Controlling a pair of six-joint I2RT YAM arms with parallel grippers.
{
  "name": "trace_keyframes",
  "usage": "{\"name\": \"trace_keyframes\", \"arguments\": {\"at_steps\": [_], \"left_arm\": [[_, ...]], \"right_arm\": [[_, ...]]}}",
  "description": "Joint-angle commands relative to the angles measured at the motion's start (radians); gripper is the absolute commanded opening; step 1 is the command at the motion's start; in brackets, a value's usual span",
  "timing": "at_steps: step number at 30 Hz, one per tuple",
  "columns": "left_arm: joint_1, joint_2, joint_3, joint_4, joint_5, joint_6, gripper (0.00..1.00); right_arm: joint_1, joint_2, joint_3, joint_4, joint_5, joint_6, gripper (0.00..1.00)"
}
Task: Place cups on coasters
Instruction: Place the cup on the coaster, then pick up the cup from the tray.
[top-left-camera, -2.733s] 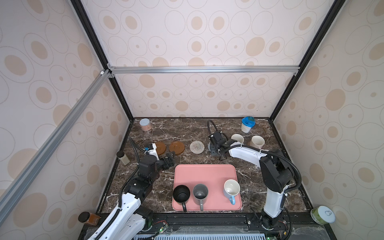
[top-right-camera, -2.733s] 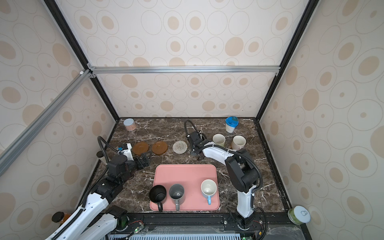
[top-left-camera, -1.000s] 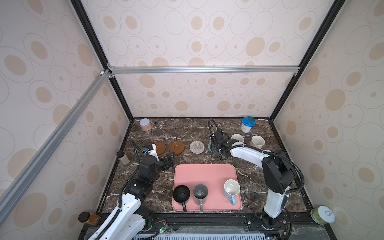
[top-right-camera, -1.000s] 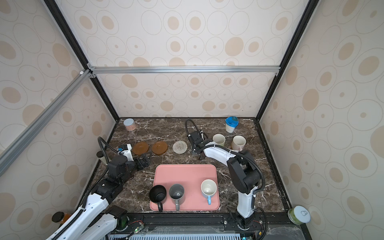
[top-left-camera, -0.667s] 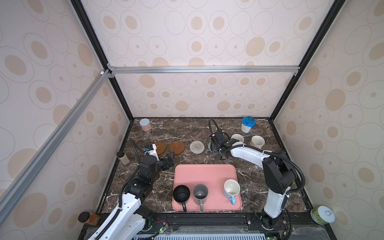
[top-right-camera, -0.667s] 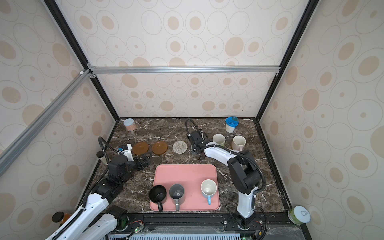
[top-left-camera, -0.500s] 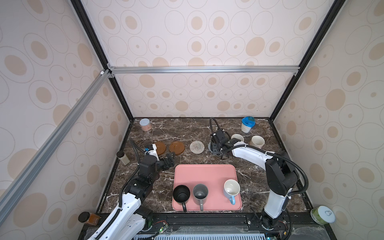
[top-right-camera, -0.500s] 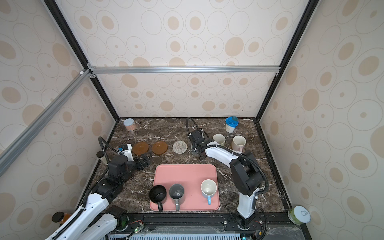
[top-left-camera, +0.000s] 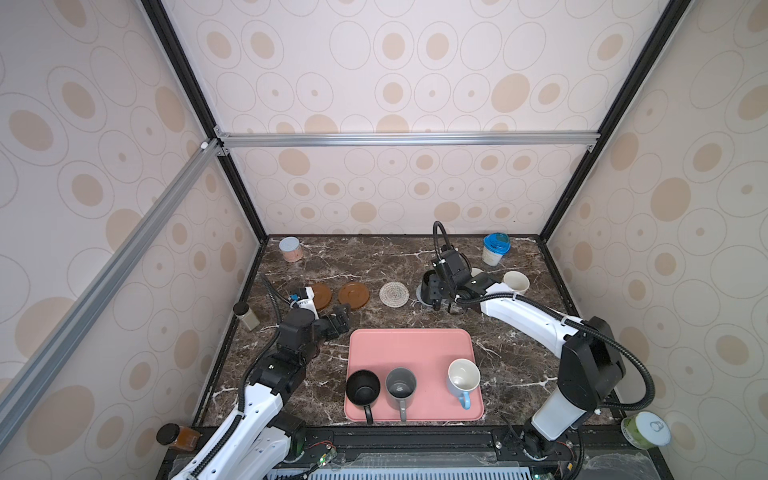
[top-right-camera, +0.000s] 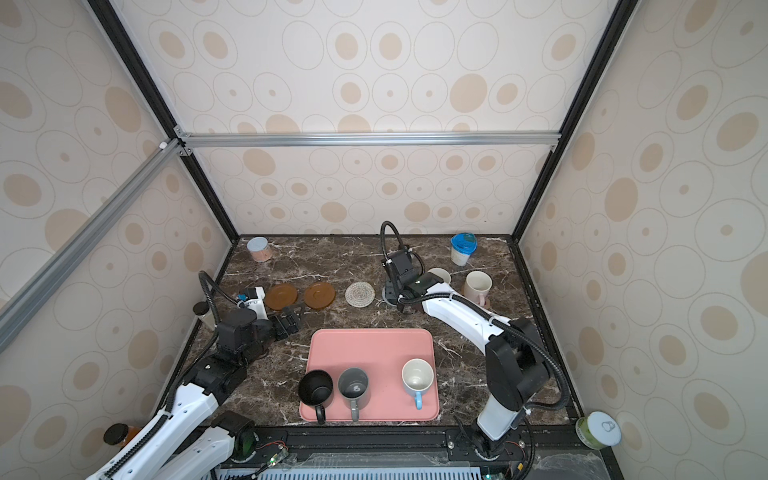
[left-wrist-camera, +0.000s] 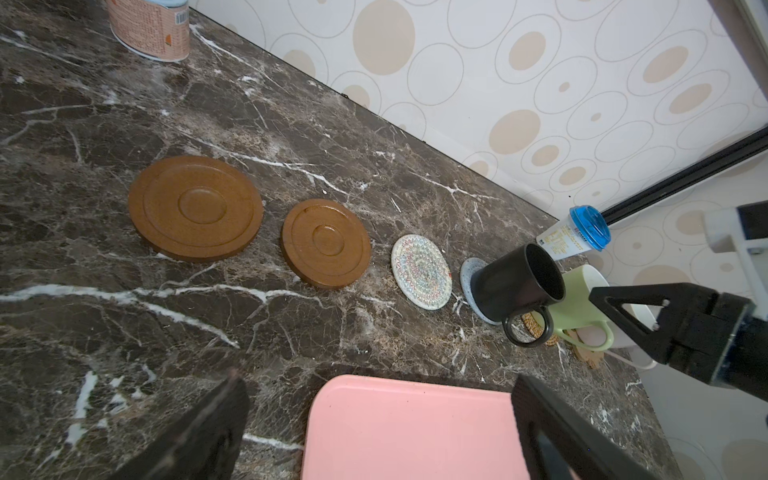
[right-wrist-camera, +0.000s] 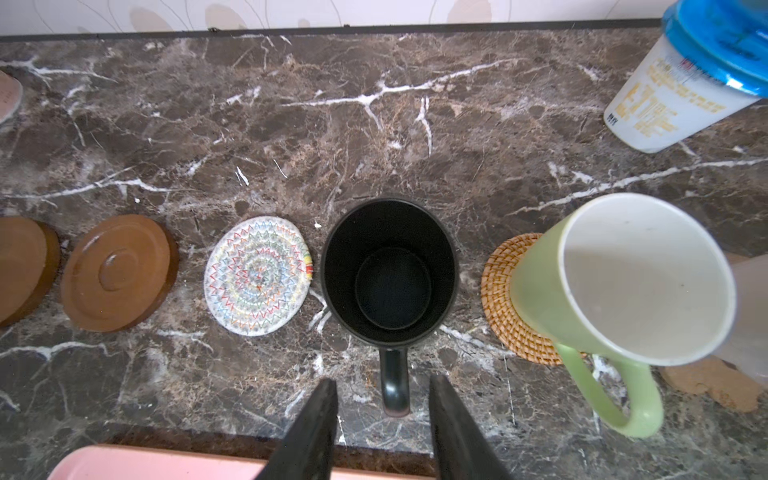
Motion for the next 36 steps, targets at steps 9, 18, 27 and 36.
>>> {"name": "trace_keyframes", "arguments": {"at_steps": [9,18,27,36], "left_arm": [[-0.01,0.133,0.207,-0.133,0.017,0.104,1.0],[-0.103,0.245,0.357,-0.25,-0.034,0.135,1.0],[-0.217,0.343,0.499,-0.39,-0.102,0.111,1.0],[-0.315,0.364,0.608,-0.557,-0.123,0.082,1.0]], "right_arm": [[-0.017,-0.122,-0.012,-0.116,0.053,0.004,0.41],[-0.045,-0.183,-0.035,-0.173,0.057,0.015,0.41],[-0.072,-0.227,-0.056,-0.216,0.052,0.026,0.41],[-0.087,-0.243,-0.07,-0.222,0.023,0.032,0.41]]}}
